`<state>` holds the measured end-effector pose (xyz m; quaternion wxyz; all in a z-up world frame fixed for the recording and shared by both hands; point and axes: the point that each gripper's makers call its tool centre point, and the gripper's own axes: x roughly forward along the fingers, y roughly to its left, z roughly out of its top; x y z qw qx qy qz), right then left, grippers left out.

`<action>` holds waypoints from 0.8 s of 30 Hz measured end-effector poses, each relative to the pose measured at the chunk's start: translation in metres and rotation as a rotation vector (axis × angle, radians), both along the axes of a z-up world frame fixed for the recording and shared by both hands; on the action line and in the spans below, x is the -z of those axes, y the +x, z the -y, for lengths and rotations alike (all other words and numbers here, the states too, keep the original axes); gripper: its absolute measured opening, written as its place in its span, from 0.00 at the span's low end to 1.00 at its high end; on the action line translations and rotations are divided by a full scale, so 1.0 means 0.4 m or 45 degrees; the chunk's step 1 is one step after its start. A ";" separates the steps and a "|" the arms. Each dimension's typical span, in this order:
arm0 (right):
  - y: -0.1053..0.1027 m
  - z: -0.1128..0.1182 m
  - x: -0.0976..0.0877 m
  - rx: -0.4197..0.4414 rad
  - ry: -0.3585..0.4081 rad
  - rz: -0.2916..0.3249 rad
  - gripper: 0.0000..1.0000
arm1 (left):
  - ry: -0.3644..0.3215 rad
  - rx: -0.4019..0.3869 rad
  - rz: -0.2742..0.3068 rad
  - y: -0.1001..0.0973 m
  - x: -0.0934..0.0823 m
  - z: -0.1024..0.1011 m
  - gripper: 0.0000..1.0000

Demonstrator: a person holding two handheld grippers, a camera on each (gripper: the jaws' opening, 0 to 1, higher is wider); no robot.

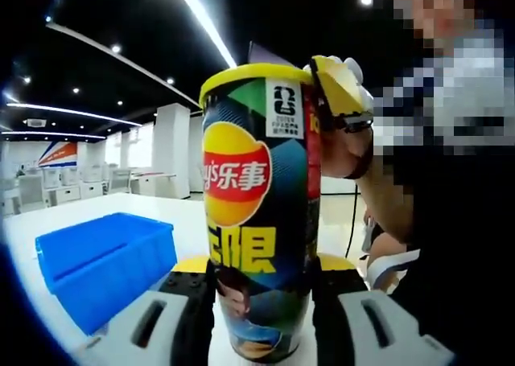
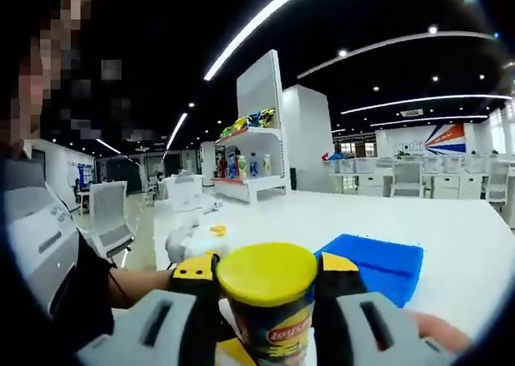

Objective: Open the lid of the chip container on the table, take out the chips, place them into the box in front of the container, and close the lid

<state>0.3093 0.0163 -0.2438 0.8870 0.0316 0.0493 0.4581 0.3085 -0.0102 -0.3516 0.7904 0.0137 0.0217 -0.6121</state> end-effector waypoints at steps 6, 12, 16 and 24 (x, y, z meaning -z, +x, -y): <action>0.013 0.023 -0.018 -0.021 0.226 -0.174 0.30 | 0.007 0.026 0.017 -0.012 0.000 -0.002 0.48; 0.005 0.008 -0.014 -0.021 0.141 -0.078 0.34 | 0.007 0.018 0.006 -0.006 0.003 0.001 0.48; 0.005 0.008 -0.017 -0.013 0.119 -0.056 0.35 | 0.004 0.018 0.003 -0.003 0.004 0.001 0.48; 0.006 0.017 -0.044 -0.009 0.148 -0.016 0.36 | 0.008 0.016 -0.002 -0.002 0.008 0.000 0.48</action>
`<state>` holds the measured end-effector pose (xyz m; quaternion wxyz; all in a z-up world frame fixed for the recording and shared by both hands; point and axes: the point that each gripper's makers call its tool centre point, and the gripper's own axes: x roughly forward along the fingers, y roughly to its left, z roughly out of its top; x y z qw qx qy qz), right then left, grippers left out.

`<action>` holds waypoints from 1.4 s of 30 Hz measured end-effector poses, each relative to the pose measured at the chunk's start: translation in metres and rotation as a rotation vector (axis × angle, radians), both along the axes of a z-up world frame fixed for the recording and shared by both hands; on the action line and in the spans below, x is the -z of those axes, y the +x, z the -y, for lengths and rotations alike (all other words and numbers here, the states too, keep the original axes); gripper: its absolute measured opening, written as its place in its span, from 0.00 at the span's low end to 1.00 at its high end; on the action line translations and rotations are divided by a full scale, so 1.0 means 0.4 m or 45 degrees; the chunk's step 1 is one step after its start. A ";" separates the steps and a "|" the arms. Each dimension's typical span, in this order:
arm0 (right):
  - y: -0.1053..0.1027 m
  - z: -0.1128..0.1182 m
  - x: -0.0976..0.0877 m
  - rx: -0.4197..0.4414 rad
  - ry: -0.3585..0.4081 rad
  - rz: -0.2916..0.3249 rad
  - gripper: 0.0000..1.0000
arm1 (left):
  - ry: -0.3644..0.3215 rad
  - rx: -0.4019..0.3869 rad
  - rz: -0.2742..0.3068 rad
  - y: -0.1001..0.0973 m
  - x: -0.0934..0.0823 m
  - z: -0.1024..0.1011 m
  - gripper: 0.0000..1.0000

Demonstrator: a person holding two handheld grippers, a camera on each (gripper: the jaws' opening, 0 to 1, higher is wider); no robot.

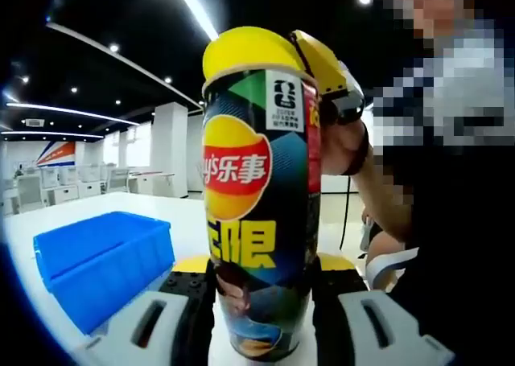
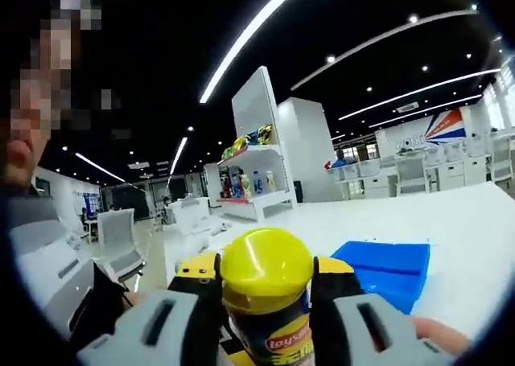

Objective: Open the lid of the chip container on the table, take out the chips, place them into the box in front of the container, and close the lid

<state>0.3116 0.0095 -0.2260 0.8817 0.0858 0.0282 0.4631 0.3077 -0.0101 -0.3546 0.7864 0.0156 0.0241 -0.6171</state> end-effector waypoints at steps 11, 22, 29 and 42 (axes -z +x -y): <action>0.017 0.045 -0.041 0.087 -0.030 0.085 0.37 | 0.010 -0.008 -0.001 0.000 0.007 -0.001 0.48; 0.041 0.121 -0.082 0.215 -0.055 0.170 0.38 | 0.020 -0.014 -0.005 -0.001 0.015 -0.001 0.48; 0.073 0.201 -0.086 0.348 -0.074 0.194 0.39 | 0.027 -0.018 -0.011 -0.002 0.021 0.001 0.48; 0.144 0.418 -0.050 0.669 -0.155 0.215 0.39 | 0.044 -0.019 -0.015 -0.005 0.031 0.002 0.48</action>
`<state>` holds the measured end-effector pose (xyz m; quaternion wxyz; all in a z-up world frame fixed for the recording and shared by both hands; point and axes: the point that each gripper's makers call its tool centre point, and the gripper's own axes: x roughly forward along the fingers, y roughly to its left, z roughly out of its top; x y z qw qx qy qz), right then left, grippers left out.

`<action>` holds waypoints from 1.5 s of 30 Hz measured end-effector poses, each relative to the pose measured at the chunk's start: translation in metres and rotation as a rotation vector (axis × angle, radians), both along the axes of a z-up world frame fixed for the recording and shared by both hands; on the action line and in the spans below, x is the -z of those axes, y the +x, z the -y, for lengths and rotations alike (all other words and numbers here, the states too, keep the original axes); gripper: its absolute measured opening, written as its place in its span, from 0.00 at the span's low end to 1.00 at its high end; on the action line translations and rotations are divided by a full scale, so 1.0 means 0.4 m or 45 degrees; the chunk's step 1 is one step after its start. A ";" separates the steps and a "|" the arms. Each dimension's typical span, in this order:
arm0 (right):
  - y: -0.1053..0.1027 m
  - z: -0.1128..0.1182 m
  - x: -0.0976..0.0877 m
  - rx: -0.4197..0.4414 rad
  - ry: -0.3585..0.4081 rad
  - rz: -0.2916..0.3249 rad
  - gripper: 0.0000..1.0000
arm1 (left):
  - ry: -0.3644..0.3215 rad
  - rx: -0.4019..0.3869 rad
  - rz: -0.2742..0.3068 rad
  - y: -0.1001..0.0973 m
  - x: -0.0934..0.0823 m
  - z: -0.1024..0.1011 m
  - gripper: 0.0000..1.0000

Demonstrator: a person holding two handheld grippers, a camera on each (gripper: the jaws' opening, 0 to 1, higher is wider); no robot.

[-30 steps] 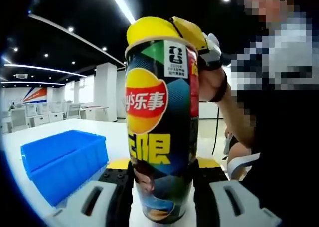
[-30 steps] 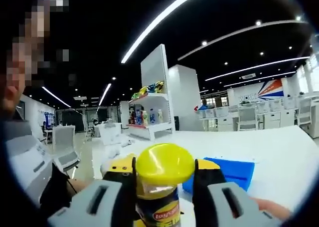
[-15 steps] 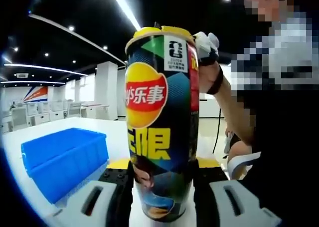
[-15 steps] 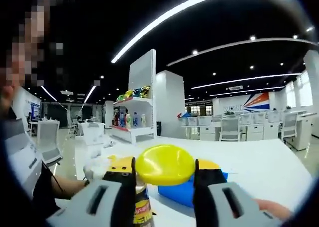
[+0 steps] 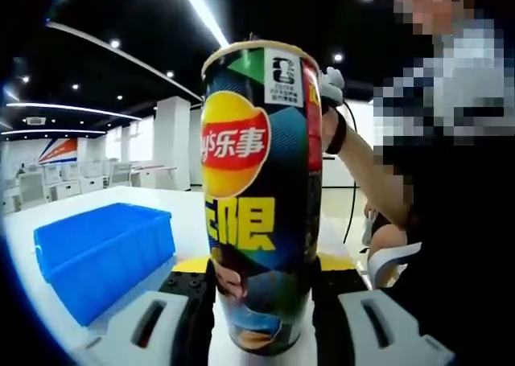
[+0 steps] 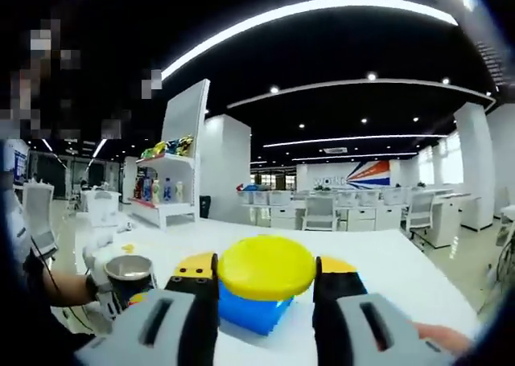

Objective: Open the lid of the chip container on the table, take out the chips, place them into the box in front of the container, and close the lid

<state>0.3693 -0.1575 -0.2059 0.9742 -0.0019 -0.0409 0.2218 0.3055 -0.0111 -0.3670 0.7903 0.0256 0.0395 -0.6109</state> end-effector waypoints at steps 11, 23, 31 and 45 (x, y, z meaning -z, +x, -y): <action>0.033 0.132 0.093 0.156 -0.027 -0.047 0.39 | 0.017 0.000 -0.003 -0.002 0.006 0.001 0.48; 0.077 0.244 0.236 0.287 -0.074 -0.125 0.40 | 0.028 -0.002 -0.005 -0.003 0.009 0.003 0.48; 0.103 0.291 0.362 0.336 -0.067 -0.238 0.40 | 0.037 -0.004 -0.005 -0.005 0.012 0.003 0.48; 0.120 0.346 0.522 0.404 -0.049 -0.368 0.40 | 0.041 -0.005 -0.009 -0.006 0.017 0.004 0.48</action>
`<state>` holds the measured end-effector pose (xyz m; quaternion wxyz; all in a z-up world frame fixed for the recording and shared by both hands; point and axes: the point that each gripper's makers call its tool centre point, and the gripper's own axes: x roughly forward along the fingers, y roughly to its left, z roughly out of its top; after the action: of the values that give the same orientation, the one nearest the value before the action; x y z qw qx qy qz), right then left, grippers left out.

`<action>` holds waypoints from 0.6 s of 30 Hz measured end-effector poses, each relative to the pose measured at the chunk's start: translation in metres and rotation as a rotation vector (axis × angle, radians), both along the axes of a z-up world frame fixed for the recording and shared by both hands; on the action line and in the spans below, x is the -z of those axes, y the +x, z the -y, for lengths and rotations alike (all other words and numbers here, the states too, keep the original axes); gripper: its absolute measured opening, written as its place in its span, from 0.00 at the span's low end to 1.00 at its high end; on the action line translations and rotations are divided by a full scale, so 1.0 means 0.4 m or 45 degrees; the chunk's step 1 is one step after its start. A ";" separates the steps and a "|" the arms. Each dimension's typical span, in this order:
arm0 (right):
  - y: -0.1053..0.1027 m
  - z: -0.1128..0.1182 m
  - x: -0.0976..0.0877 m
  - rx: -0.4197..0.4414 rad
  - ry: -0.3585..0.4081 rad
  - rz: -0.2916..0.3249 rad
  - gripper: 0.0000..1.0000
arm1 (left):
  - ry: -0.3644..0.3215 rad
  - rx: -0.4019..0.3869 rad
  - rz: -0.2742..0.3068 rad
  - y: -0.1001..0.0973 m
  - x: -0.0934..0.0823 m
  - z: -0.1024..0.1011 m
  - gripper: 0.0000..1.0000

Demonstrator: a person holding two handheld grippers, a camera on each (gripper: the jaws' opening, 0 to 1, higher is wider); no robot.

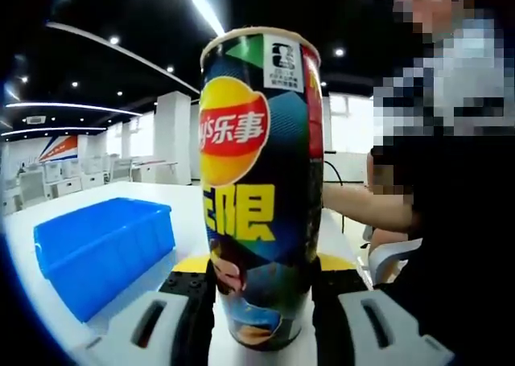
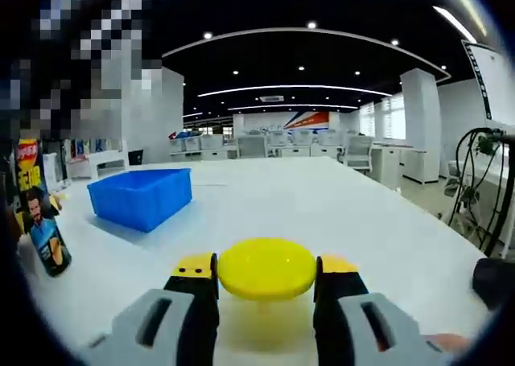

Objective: Open the lid of the chip container on the table, take out the chips, place them into the box in front of the container, and close the lid

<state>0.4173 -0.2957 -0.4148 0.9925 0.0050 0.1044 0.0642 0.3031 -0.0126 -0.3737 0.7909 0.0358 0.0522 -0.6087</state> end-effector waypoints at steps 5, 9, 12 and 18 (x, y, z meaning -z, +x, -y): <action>0.000 -0.001 0.013 -0.004 0.000 -0.008 0.40 | 0.005 -0.001 -0.001 0.000 0.002 0.001 0.48; 0.002 -0.010 0.021 -0.016 0.016 -0.013 0.40 | 0.008 -0.001 -0.003 0.000 0.003 0.001 0.48; 0.001 -0.014 0.028 -0.023 0.011 -0.023 0.40 | 0.012 -0.002 -0.004 0.000 0.005 0.002 0.48; 0.002 -0.017 0.037 -0.031 0.002 -0.040 0.40 | 0.014 -0.003 -0.005 0.000 0.006 0.003 0.48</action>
<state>0.4180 -0.2889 -0.4296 0.9898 0.0055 0.1200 0.0761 0.3032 -0.0138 -0.3762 0.7912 0.0388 0.0571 -0.6076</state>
